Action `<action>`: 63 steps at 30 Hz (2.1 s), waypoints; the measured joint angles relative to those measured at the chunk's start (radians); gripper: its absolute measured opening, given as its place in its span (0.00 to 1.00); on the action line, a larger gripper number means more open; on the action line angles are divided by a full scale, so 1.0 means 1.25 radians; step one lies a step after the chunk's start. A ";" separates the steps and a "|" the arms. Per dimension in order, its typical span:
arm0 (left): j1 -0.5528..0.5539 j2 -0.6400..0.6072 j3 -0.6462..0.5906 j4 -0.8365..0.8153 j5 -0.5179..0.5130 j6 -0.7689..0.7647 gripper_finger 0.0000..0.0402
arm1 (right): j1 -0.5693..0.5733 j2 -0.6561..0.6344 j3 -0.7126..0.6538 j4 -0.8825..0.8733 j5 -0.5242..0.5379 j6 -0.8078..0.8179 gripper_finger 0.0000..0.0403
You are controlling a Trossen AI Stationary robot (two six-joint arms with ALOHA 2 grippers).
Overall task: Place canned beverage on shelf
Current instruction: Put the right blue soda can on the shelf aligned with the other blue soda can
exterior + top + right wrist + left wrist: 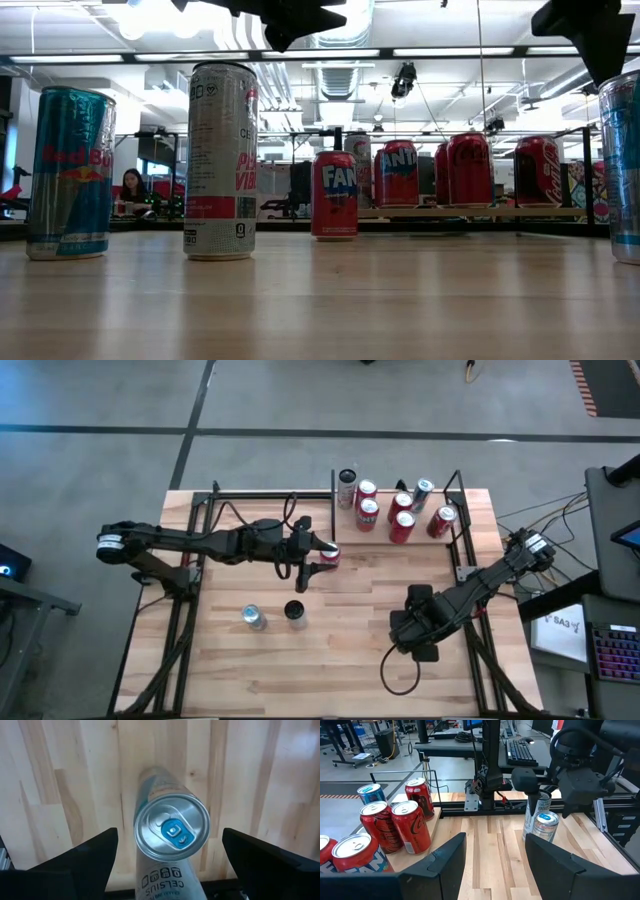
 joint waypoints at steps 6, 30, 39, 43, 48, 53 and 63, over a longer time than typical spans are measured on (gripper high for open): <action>0.000 0.000 0.000 0.000 0.000 0.000 0.47 | 0.000 0.000 -0.008 0.018 0.000 -0.001 0.86; 0.000 0.000 0.000 0.000 0.000 0.000 0.47 | 0.000 0.000 -0.112 0.127 0.009 -0.003 0.83; -0.001 0.000 0.000 0.000 0.000 0.000 0.47 | 0.000 0.000 -0.120 0.128 0.009 -0.002 0.81; -0.001 0.000 0.000 0.000 0.000 0.000 0.47 | 0.000 0.000 -0.120 0.132 0.009 -0.001 0.81; -0.001 0.000 0.000 0.000 0.000 0.000 0.47 | 0.000 0.000 -0.120 0.140 0.009 -0.001 0.78; -0.001 0.000 0.000 0.000 0.000 0.000 0.47 | 0.000 0.000 -0.120 0.141 0.006 -0.001 0.62; -0.001 0.000 0.000 0.000 0.000 0.000 0.47 | -0.001 -0.001 -0.120 0.143 -0.016 0.000 0.55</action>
